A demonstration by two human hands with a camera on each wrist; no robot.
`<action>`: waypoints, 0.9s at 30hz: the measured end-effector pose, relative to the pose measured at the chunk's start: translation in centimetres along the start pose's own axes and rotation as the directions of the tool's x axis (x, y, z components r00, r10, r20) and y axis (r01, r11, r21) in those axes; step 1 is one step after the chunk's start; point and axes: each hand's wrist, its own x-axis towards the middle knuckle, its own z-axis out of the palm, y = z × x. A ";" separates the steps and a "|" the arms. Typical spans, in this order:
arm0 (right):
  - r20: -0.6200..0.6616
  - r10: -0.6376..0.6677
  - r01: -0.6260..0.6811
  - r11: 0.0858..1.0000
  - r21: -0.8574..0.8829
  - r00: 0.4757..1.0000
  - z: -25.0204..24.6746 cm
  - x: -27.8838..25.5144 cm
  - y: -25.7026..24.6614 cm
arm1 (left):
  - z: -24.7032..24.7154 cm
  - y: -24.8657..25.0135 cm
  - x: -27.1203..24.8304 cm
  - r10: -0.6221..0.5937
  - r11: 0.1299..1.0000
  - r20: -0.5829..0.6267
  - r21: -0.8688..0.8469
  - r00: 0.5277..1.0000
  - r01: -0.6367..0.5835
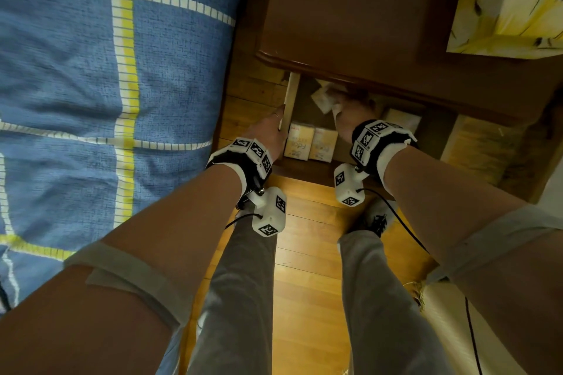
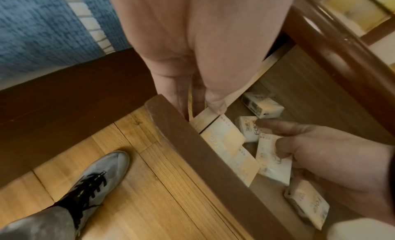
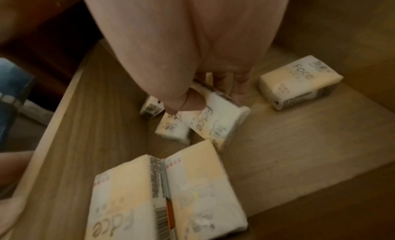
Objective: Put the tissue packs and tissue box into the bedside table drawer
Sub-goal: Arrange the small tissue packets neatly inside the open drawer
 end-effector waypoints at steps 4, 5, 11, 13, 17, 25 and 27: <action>-0.053 0.048 -0.052 0.997 -0.062 0.997 0.1 -0.1 0.1 | 0.0 0.1 0.0 -0.007 1.000 -0.004 -0.017 1.000 0.007; -0.054 0.076 -0.080 0.993 -0.085 0.996 0.0 -0.1 0.2 | 0.0 0.1 0.0 -0.006 1.000 -0.004 -0.017 1.000 0.006; -0.013 0.036 -0.037 0.998 -0.047 0.999 -0.2 0.1 -0.3 | 0.1 -0.2 0.3 -0.010 1.000 -0.001 -0.025 1.000 0.010; 0.003 -0.045 0.045 0.999 0.011 0.999 -0.3 -0.2 -0.4 | 0.2 -0.4 0.2 -0.004 0.999 0.012 -0.046 1.000 0.005; 0.004 -0.090 0.089 0.995 0.050 0.996 -0.6 -1.2 -0.2 | 0.3 -0.3 0.2 -0.020 0.998 0.001 -0.060 1.000 0.020; 0.069 -0.074 0.077 0.996 -0.041 0.995 -0.8 -0.9 -0.9 | 0.1 -0.2 0.0 -0.008 0.996 0.003 -0.087 1.000 0.008; 0.081 -0.117 0.118 0.993 -0.009 0.990 -0.9 -0.9 -1.1 | 0.1 -0.4 0.1 -0.002 0.995 0.012 -0.097 1.000 0.004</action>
